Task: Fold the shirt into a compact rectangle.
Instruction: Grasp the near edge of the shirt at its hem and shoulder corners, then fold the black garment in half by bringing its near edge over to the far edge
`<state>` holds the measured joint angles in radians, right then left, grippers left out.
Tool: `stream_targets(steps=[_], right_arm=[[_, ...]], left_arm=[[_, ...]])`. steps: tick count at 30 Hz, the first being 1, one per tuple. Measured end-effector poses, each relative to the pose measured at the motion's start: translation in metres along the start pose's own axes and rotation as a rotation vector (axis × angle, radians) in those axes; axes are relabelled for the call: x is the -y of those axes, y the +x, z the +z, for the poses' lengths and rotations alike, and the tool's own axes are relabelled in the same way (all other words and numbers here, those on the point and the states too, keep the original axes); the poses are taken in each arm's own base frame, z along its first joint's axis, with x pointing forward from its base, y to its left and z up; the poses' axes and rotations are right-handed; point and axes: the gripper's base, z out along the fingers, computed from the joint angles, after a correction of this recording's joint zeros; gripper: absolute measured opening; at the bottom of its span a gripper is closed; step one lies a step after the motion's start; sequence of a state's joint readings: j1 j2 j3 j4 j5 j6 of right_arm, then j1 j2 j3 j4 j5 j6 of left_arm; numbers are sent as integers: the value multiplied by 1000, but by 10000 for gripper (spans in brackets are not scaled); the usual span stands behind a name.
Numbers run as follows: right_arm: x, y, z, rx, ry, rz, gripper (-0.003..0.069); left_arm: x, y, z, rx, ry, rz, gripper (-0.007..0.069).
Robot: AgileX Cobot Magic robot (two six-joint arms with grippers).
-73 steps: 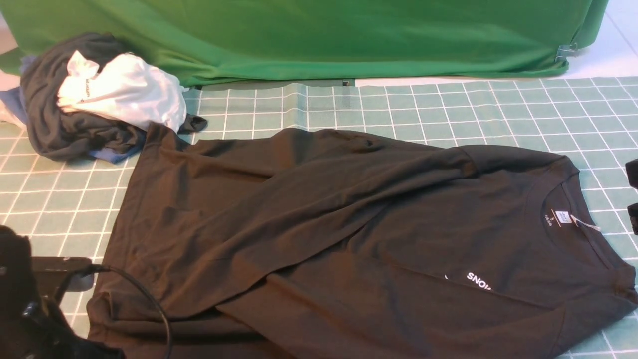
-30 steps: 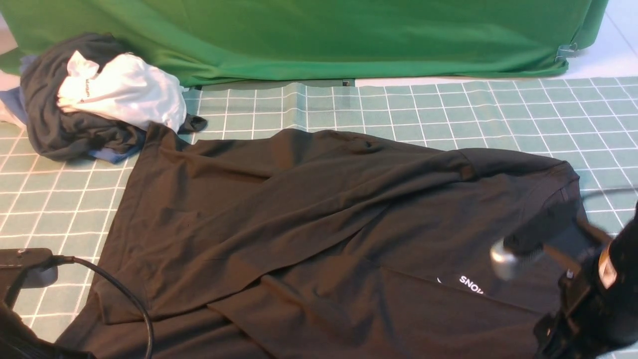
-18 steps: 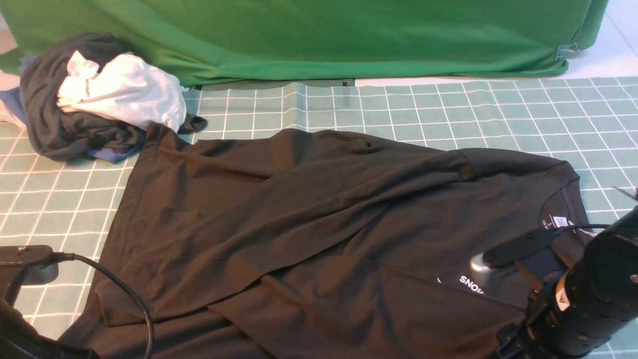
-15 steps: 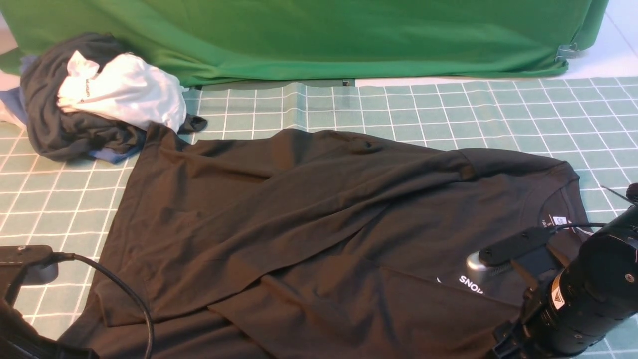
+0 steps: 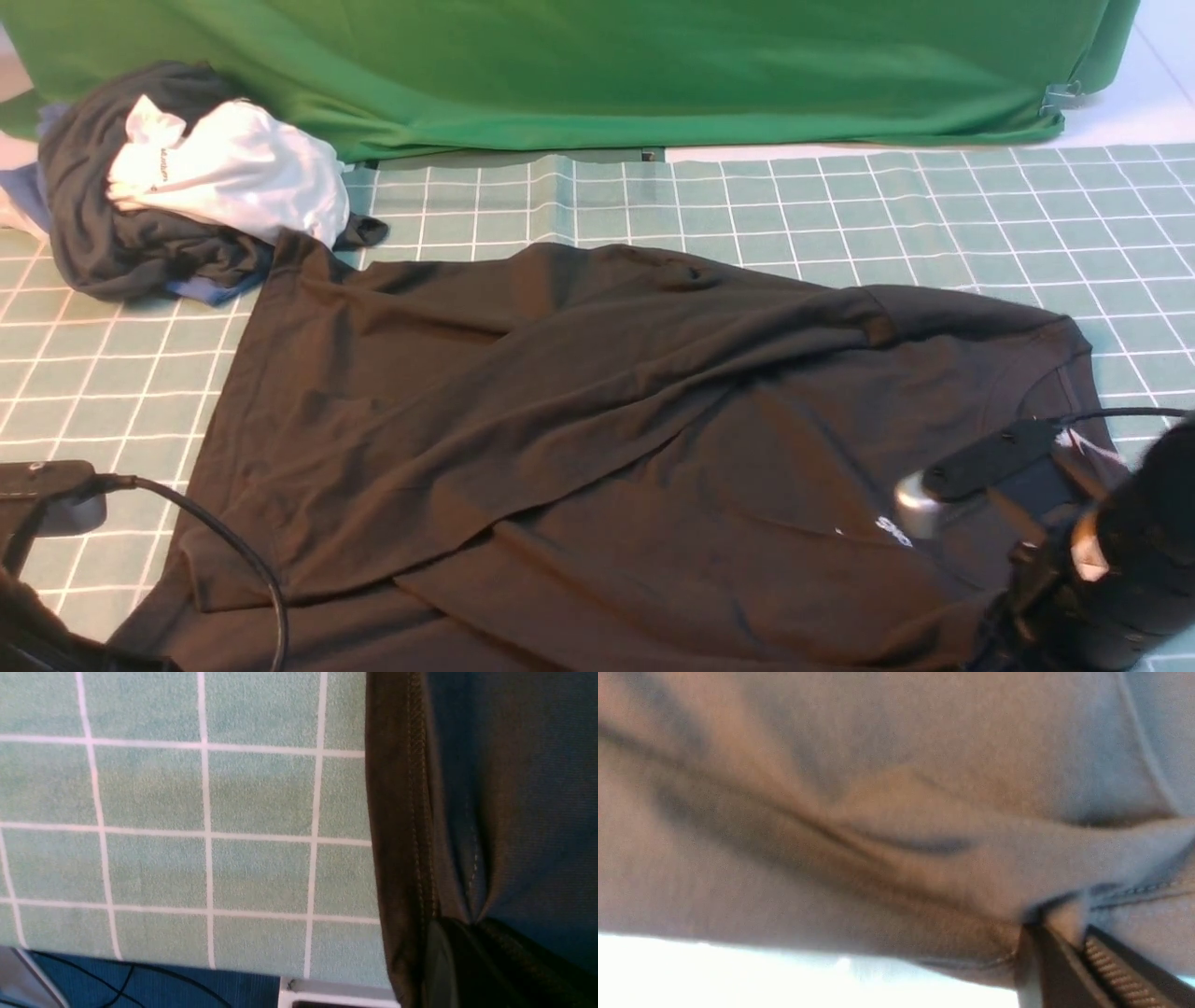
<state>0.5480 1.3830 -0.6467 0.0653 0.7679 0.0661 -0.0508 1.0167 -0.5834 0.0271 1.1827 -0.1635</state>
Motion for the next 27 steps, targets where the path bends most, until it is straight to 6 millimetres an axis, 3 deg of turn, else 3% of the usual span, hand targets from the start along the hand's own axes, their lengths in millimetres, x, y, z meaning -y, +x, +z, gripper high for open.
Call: stream_targets(steps=[7,14,16,19,23,27], right_arm=[[2,28,-26,-118,2,-14,39],[2,36,-28,-201,3,-26,46],[2,37,-28,-204,3,-33,69],[2,39,-28,-231,6,-40,163],[3,43,-29,-268,11,-45,332],[3,41,-36,-277,14,-45,376]], left_arm=[[9,8,2,-49,107,-9,11],[12,14,6,-75,139,-26,12],[12,14,6,-75,139,-26,15],[12,14,6,-75,138,-25,34],[11,14,6,-75,134,-24,129],[11,12,3,-63,130,-10,303]])
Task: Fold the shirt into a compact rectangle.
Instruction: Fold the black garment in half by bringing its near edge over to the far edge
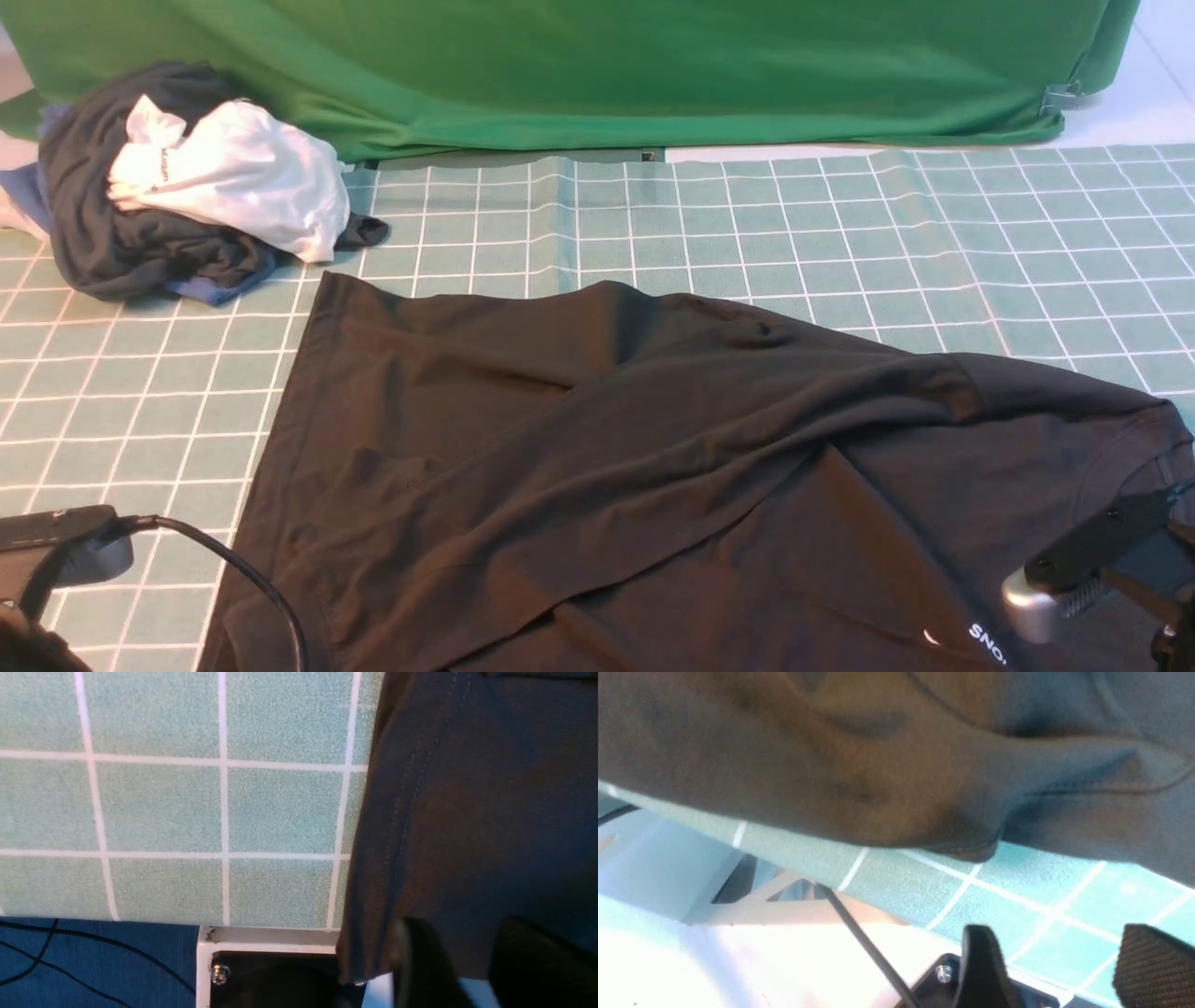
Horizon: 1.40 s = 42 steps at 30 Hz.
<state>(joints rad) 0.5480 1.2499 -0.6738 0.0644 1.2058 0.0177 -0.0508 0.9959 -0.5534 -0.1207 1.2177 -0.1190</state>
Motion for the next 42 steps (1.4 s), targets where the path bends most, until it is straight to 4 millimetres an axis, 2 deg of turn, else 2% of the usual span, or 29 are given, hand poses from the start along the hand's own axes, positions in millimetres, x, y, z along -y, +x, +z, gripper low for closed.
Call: stream_targets(steps=[3,5,6,7,8,9,10,11,12,13,14,15,17,18,19,21,22,23,25,28,34,37,39,42], right_arm=[[2,-5,-13,71,20,-4,345],[10,-15,-36,229,99,16,242],[17,-22,-50,330,162,43,160],[22,-27,-61,393,186,73,113],[29,-33,-71,446,203,101,65],[35,-38,-78,476,207,123,41],[38,-39,-79,483,205,136,32],[55,-51,-88,505,183,178,9],[61,-56,-89,504,172,186,7],[69,-61,-88,501,142,219,8],[72,-64,-87,495,136,220,9],[86,-73,-80,478,61,284,31],[94,-81,-71,454,2,313,67],[103,-89,-60,435,-72,349,139],[104,-89,-60,439,-79,352,149],[111,-107,-41,433,-162,378,300],[111,-109,-40,435,-165,381,311],[114,-120,-30,450,-179,392,388],[116,-132,-21,478,-174,394,442],[118,-150,-7,533,-147,387,475],[123,-175,21,575,-95,326,473],[127,-185,31,571,-75,305,424],[129,-189,33,578,-57,293,356],[133,-192,31,601,-23,269,131]], left_arm=[[1,-4,-7,27,-6,21,388],[1,-12,-20,82,-22,29,439],[2,-17,-27,126,-26,24,440],[3,-22,-33,166,-27,23,426],[3,-27,-38,194,-28,24,395],[5,-33,-43,220,-24,24,345],[5,-35,-45,226,-24,25,333],[9,-49,-50,237,-13,23,187],[10,-54,-50,237,-5,23,129],[12,-61,-48,238,2,23,88],[13,-63,-48,245,5,22,79],[16,-77,-42,258,26,15,32],[17,-85,-37,276,39,15,18],[19,-93,-31,279,56,13,9],[20,-95,-29,274,57,11,8],[22,-106,-18,258,73,6,2],[22,-107,-17,256,74,10,2],[23,-111,-11,235,80,20,2],[24,-113,-6,216,85,28,2],[24,-116,-3,220,85,44,2],[24,-118,-3,241,85,56,1],[24,-119,-3,244,85,56,1],[24,-119,-4,245,85,56,1],[24,-119,-4,245,85,61,1]])
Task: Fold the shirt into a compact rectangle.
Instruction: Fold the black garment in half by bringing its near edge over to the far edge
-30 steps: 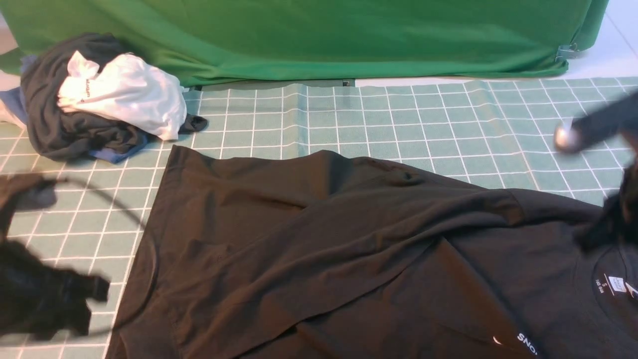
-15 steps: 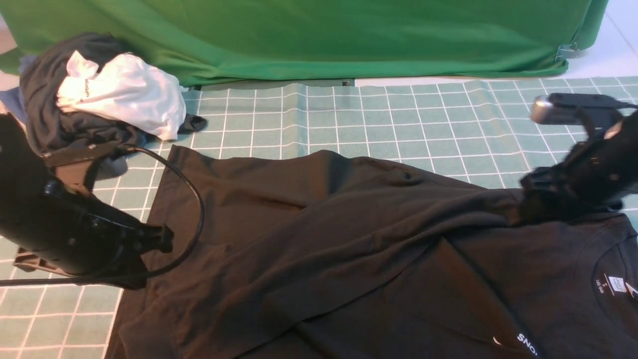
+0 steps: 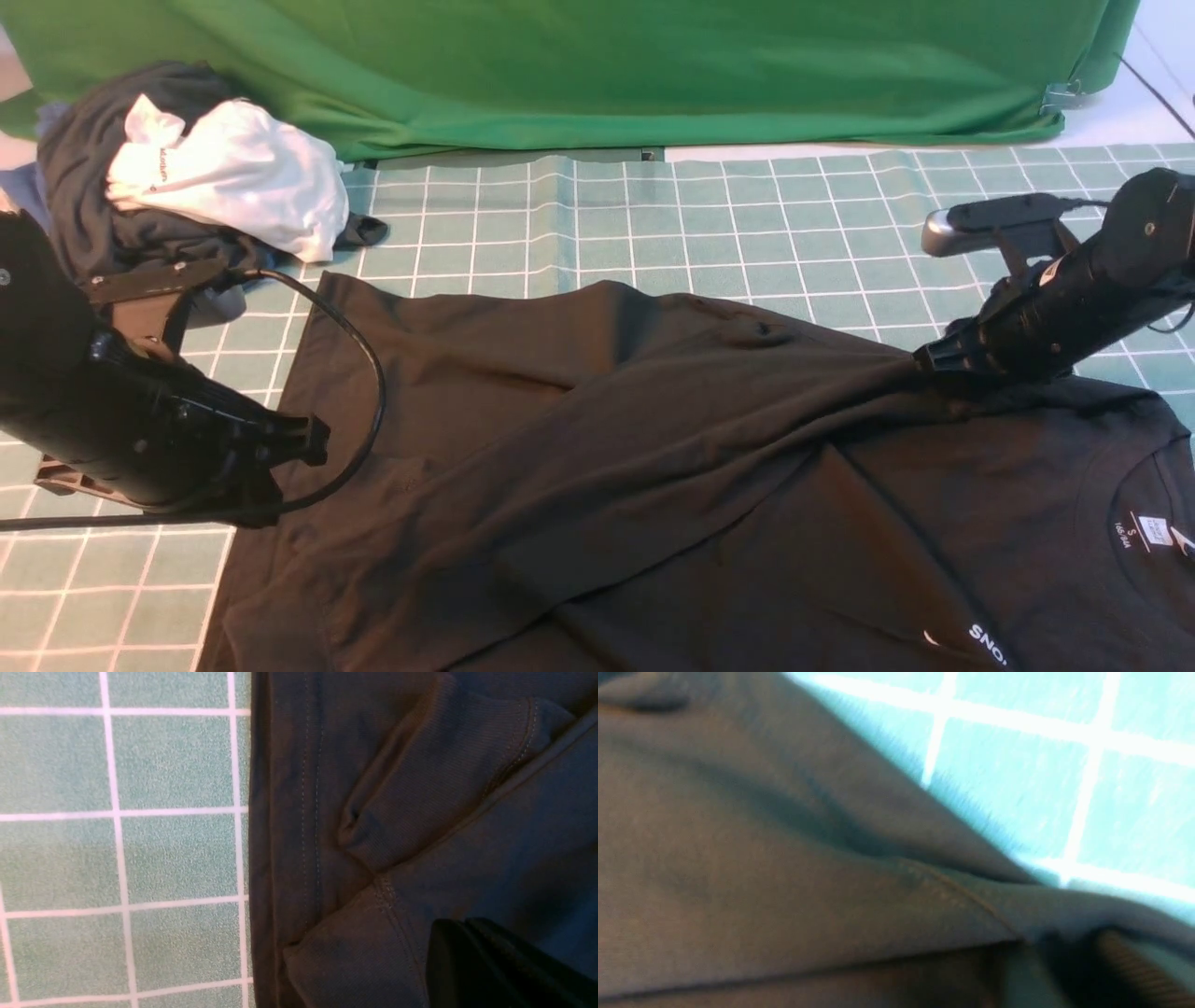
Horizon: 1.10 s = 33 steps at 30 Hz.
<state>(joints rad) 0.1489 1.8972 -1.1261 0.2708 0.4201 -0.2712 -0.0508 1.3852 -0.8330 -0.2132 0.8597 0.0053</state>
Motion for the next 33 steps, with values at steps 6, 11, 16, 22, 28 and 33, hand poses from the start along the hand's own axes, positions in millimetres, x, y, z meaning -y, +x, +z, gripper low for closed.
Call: stream_targets(steps=[6,11,16,22,28,33], right_arm=[[1,-7,-13,37,25,-64,18],[4,-12,-22,56,44,-90,17],[14,-16,-25,69,59,-72,17],[33,-26,-33,122,92,-14,17],[44,-30,-29,127,107,1,17],[47,-31,-18,137,120,-9,58]], left_arm=[[0,0,0,0,-3,4,1],[-1,0,0,0,-7,8,2],[-1,0,0,0,-9,9,3],[-2,0,0,0,-17,16,6],[-2,0,0,0,-17,16,7],[-2,0,0,0,-27,26,9]])
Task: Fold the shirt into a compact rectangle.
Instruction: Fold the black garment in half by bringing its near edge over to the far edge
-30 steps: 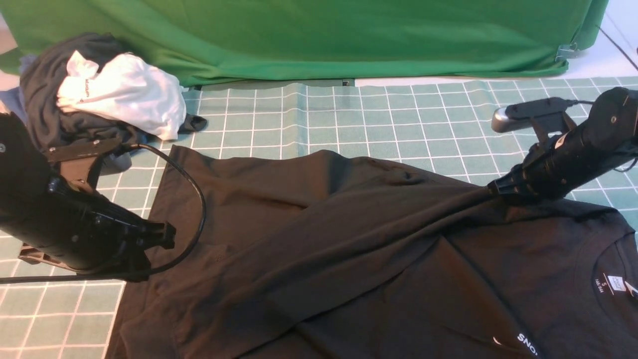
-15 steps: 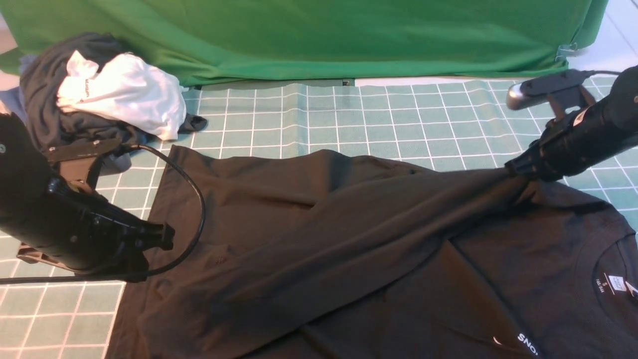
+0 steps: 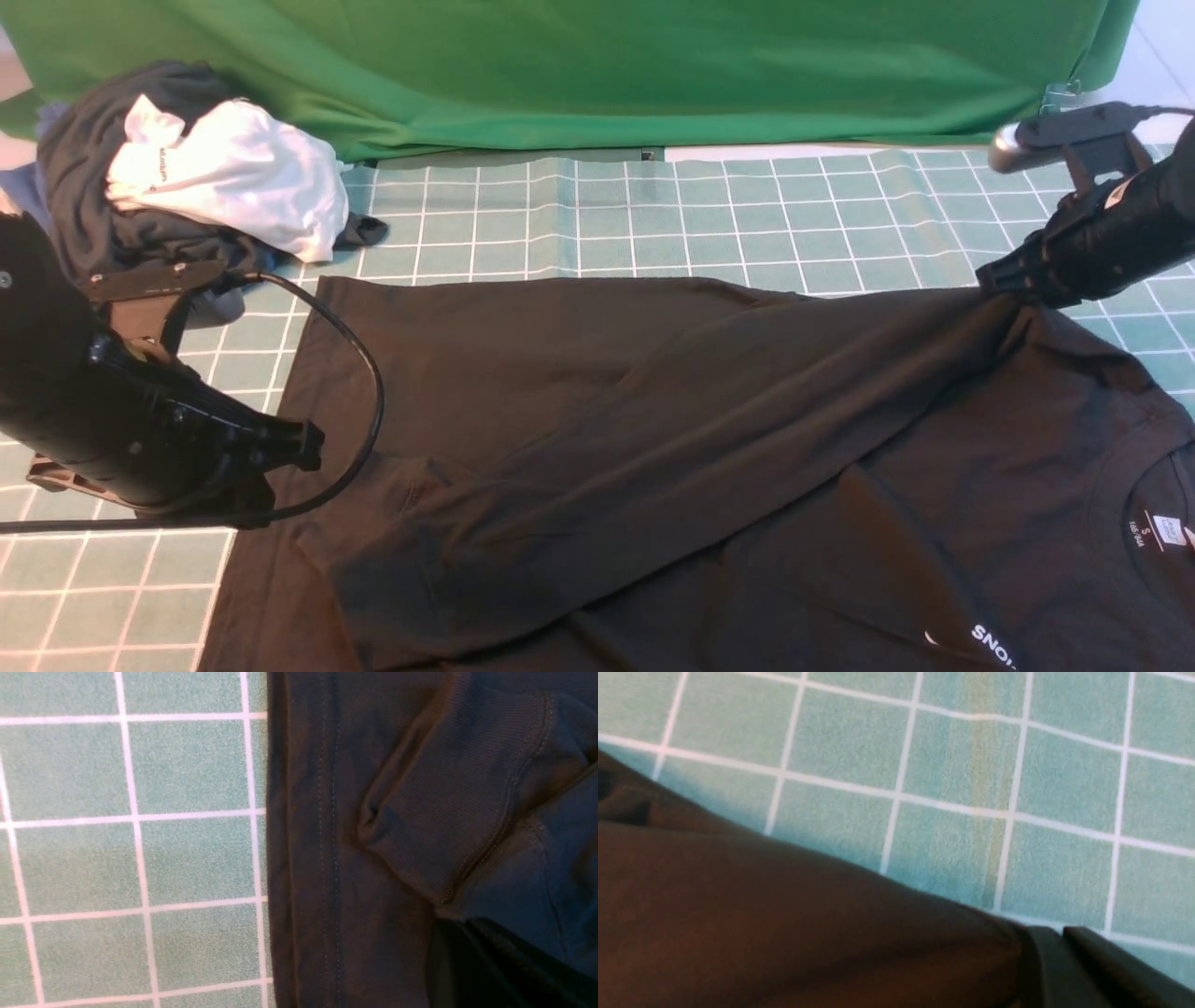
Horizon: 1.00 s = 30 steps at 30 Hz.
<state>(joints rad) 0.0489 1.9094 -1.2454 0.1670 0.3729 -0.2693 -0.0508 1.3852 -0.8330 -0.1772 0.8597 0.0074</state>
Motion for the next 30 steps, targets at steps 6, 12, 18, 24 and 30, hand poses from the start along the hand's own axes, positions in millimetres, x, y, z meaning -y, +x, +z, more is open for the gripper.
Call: stream_targets(steps=[6,12,18,24,30], right_arm=[[4,-16,-10,0,11,-27,349],[9,-34,-61,-173,8,-54,309],[2,-36,-162,-62,-11,-31,14],[-18,-6,-205,-4,-144,-78,-2],[-26,22,-202,-29,-177,-101,-2]], left_arm=[[-1,0,0,0,-15,5,11],[-2,5,0,-53,-21,17,11],[4,22,-1,-232,-46,66,11],[12,24,8,-163,-167,85,11],[9,-34,-17,78,-123,-3,11]])
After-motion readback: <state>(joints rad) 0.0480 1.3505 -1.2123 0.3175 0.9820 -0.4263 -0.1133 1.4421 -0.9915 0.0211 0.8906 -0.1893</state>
